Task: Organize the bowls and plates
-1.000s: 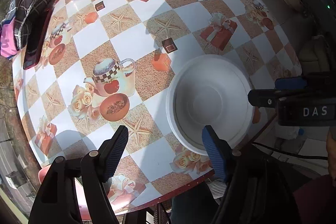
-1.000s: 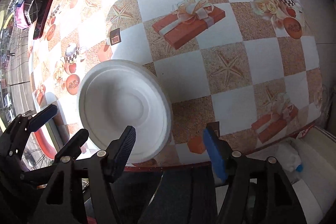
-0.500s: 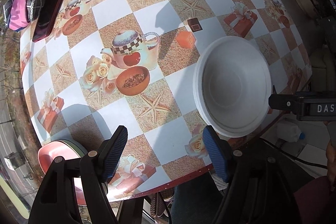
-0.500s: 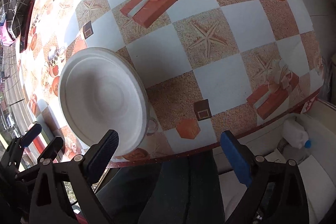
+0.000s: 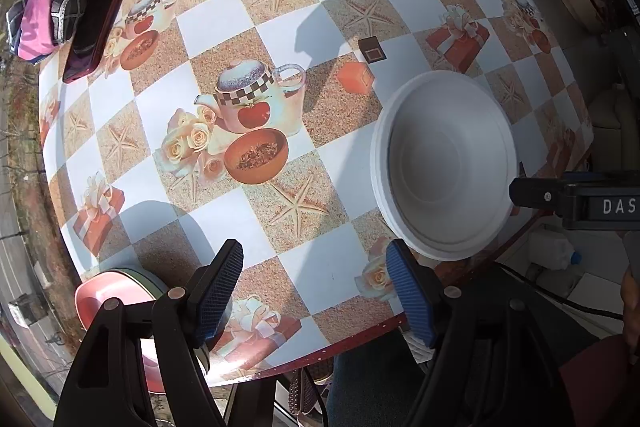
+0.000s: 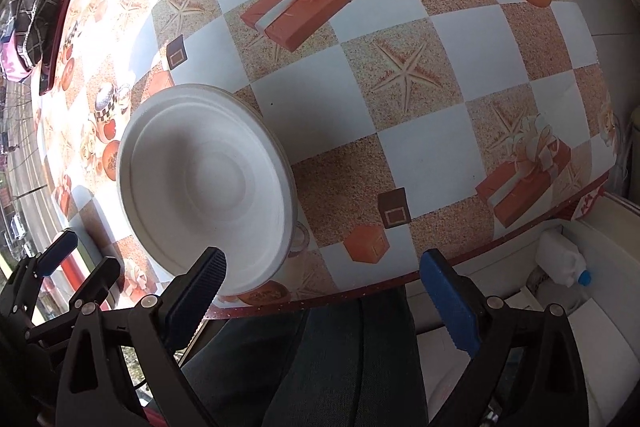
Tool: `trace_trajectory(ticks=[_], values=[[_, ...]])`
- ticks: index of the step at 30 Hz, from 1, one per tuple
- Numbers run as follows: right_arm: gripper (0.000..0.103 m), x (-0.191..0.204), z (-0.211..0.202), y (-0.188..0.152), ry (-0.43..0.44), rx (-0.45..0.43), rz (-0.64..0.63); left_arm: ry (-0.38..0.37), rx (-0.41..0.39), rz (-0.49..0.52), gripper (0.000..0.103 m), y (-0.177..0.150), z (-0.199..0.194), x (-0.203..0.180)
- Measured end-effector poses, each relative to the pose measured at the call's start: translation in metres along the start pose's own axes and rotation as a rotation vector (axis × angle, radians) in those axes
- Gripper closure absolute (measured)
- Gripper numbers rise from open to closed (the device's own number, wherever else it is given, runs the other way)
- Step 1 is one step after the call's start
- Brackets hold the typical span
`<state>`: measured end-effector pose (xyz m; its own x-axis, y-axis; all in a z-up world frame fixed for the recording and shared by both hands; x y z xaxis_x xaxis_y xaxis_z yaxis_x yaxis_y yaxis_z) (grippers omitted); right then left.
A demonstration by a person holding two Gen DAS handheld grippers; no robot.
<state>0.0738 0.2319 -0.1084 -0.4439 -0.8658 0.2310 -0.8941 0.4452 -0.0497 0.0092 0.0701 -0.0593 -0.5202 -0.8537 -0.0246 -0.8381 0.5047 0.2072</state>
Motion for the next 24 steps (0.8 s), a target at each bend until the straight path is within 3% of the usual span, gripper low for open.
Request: trace_trajectory(ticks=[24], values=[[0.005, -0.006, 0.0072, -0.0006, -0.008, 0.028, -0.002, -0.007, 0.013, 0.029, 0.026, 0.0015, 0.0063, -0.0094]])
Point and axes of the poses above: each gripper's, at about its wrist camera, not at the fingertips, and z roughly the way its jaws point, x to its left, y to its top, the point moved 4 cm from there along z, roughly the way its jaws point, and after that the axes turned 15 degrees about -x, right-handed, at the moved point
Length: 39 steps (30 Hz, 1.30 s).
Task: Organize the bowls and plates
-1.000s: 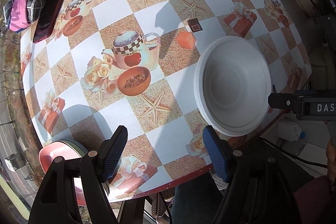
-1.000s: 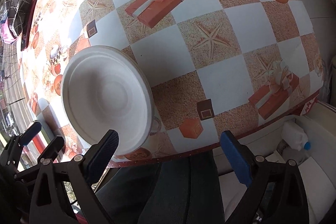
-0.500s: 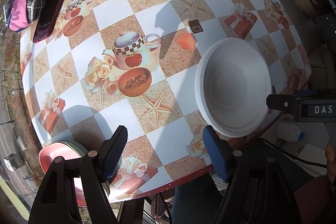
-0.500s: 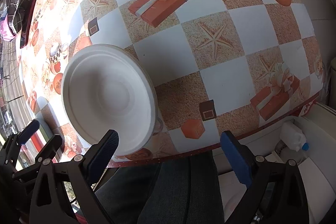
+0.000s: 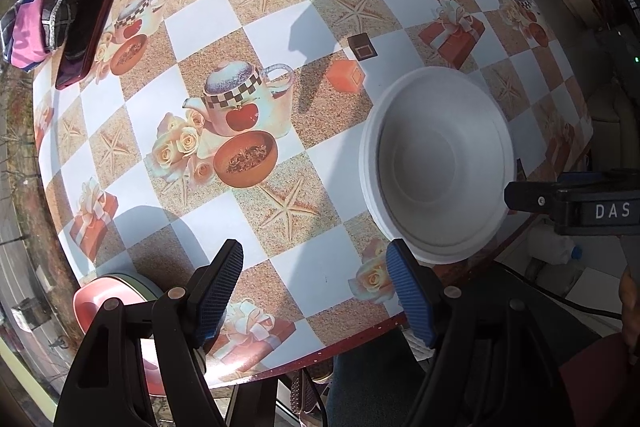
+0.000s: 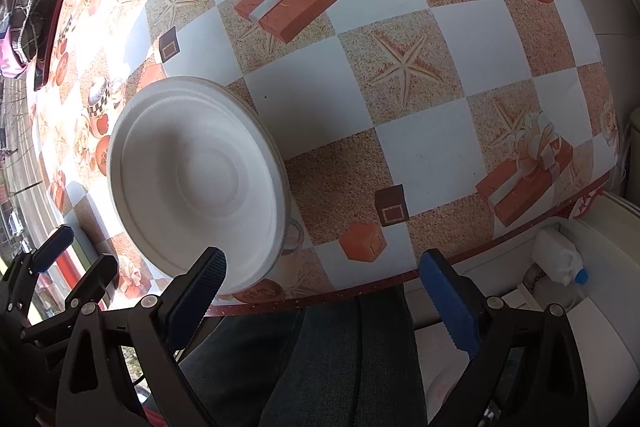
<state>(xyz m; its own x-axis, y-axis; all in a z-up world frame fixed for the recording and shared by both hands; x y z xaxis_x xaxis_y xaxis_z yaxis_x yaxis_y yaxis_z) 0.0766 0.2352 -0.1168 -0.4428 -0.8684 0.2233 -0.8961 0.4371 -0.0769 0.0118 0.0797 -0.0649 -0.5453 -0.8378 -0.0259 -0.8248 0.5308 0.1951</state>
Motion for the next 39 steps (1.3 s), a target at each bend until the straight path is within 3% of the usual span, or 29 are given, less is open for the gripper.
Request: trace_trajectory(ticks=[11, 23, 39], values=[[0.005, -0.009, 0.006, -0.001, -0.006, 0.012, 0.005, -0.005, -0.02, -0.001, 0.026, 0.017, 0.004, -0.006], [0.005, -0.01, 0.017, 0.006, -0.005, -0.023, -0.02, -0.003, -0.003, 0.007, 0.026, 0.033, 0.039, -0.031], [0.005, 0.002, 0.042, 0.025, -0.056, -0.042, -0.189, 0.021, 0.079, -0.068, 0.024, 0.015, 0.082, -0.026]])
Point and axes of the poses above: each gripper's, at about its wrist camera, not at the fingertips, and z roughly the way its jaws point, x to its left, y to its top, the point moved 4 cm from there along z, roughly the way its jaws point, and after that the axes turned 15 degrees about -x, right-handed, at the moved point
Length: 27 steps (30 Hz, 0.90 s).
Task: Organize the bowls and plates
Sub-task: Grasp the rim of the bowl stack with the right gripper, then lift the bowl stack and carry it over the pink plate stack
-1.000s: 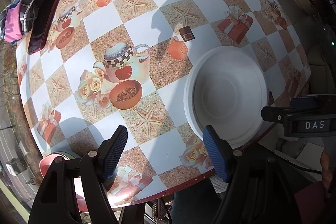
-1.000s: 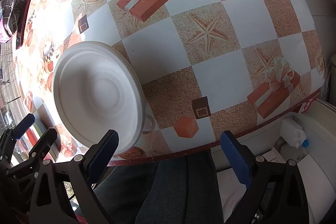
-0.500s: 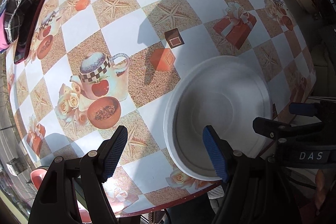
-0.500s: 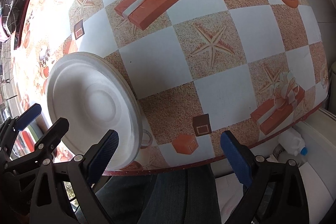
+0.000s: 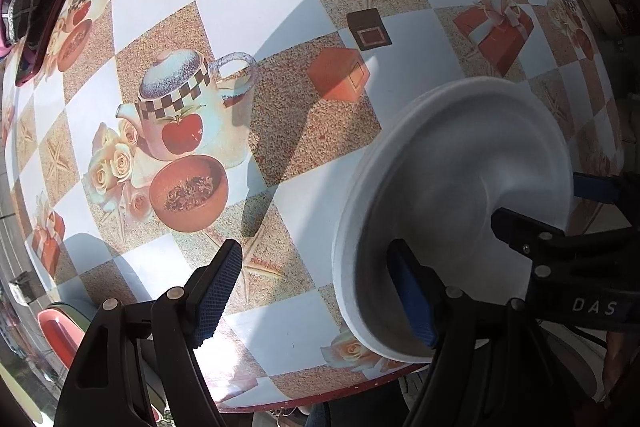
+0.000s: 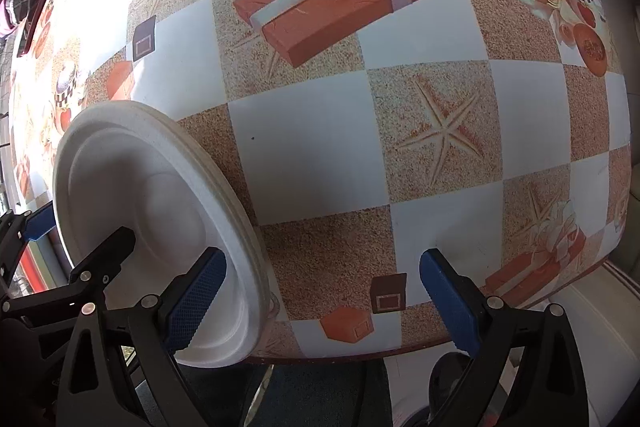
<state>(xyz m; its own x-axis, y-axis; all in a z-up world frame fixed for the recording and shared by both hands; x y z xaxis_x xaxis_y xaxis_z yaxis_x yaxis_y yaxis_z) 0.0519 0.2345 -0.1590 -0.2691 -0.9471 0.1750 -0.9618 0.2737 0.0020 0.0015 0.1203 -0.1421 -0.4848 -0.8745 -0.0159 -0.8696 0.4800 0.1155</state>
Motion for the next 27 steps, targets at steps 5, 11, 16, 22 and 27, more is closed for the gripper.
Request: trace_trajectory(ticks=[5, 11, 16, 22, 27], values=[[0.002, -0.007, 0.005, 0.004, 0.015, 0.006, 0.017, -0.019, -0.005, -0.034, 0.018, -0.01, 0.008, 0.009], [0.0, -0.011, 0.006, 0.004, 0.033, 0.004, 0.016, -0.028, 0.01, -0.113, 0.003, -0.012, 0.019, 0.042], [0.0, -0.006, 0.005, 0.004, 0.031, 0.004, 0.023, -0.028, -0.003, -0.128, 0.0, -0.016, 0.022, 0.053], [0.0, -0.009, 0.009, 0.002, 0.031, 0.007, 0.021, -0.027, -0.011, -0.134, 0.0, -0.018, 0.024, 0.055], [0.0, -0.008, 0.008, 0.004, 0.031, 0.008, 0.022, -0.025, -0.005, -0.141, 0.001, -0.013, 0.018, 0.046]])
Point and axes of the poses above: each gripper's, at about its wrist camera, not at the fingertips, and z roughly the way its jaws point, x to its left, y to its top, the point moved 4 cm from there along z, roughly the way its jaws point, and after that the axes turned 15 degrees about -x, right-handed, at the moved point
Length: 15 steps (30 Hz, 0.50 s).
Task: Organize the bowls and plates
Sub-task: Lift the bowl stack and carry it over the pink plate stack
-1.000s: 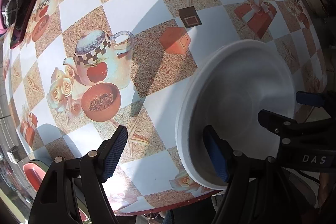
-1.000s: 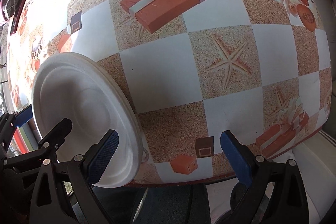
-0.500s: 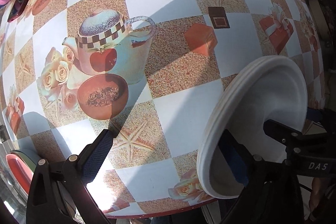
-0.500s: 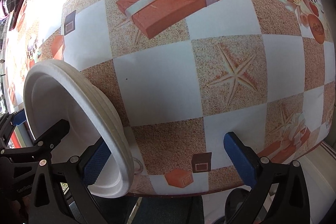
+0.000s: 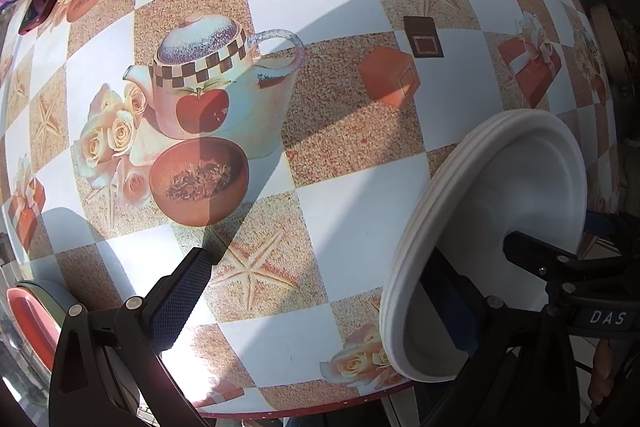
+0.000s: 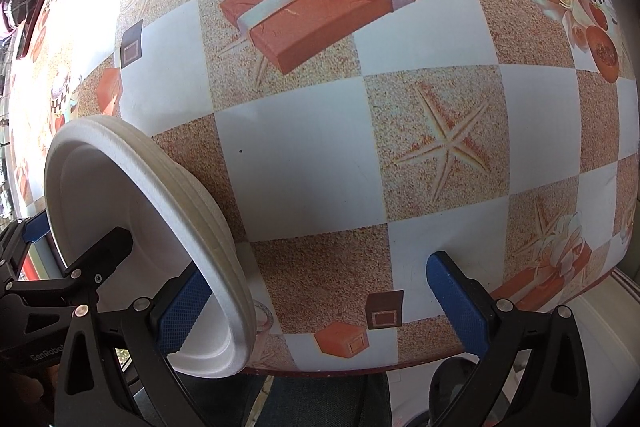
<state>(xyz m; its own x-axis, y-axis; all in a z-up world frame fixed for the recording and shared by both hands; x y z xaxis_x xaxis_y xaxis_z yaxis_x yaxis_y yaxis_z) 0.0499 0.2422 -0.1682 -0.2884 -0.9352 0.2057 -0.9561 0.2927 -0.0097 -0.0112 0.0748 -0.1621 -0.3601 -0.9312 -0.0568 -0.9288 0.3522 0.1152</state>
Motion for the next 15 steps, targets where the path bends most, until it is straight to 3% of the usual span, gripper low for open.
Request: trace_trajectory(ticks=[3, 7, 11, 13, 15], values=[[0.0, 0.001, -0.001, 0.0, -0.003, -0.007, -0.004, -0.007, -0.003, 0.017, 0.009, 0.001, -0.004, -0.007], [0.008, 0.009, -0.006, -0.003, 0.005, -0.019, -0.025, -0.034, -0.016, 0.087, 0.032, 0.002, -0.013, -0.025], [0.032, 0.025, -0.013, -0.006, 0.03, -0.027, -0.073, -0.07, -0.012, 0.124, 0.05, 0.004, -0.015, -0.038], [0.043, 0.032, -0.015, -0.007, 0.047, -0.029, -0.088, -0.104, -0.009, 0.14, 0.069, 0.004, -0.015, -0.049], [0.069, 0.043, -0.016, -0.01, 0.097, -0.02, -0.096, -0.107, -0.002, 0.158, 0.071, 0.001, -0.016, -0.054]])
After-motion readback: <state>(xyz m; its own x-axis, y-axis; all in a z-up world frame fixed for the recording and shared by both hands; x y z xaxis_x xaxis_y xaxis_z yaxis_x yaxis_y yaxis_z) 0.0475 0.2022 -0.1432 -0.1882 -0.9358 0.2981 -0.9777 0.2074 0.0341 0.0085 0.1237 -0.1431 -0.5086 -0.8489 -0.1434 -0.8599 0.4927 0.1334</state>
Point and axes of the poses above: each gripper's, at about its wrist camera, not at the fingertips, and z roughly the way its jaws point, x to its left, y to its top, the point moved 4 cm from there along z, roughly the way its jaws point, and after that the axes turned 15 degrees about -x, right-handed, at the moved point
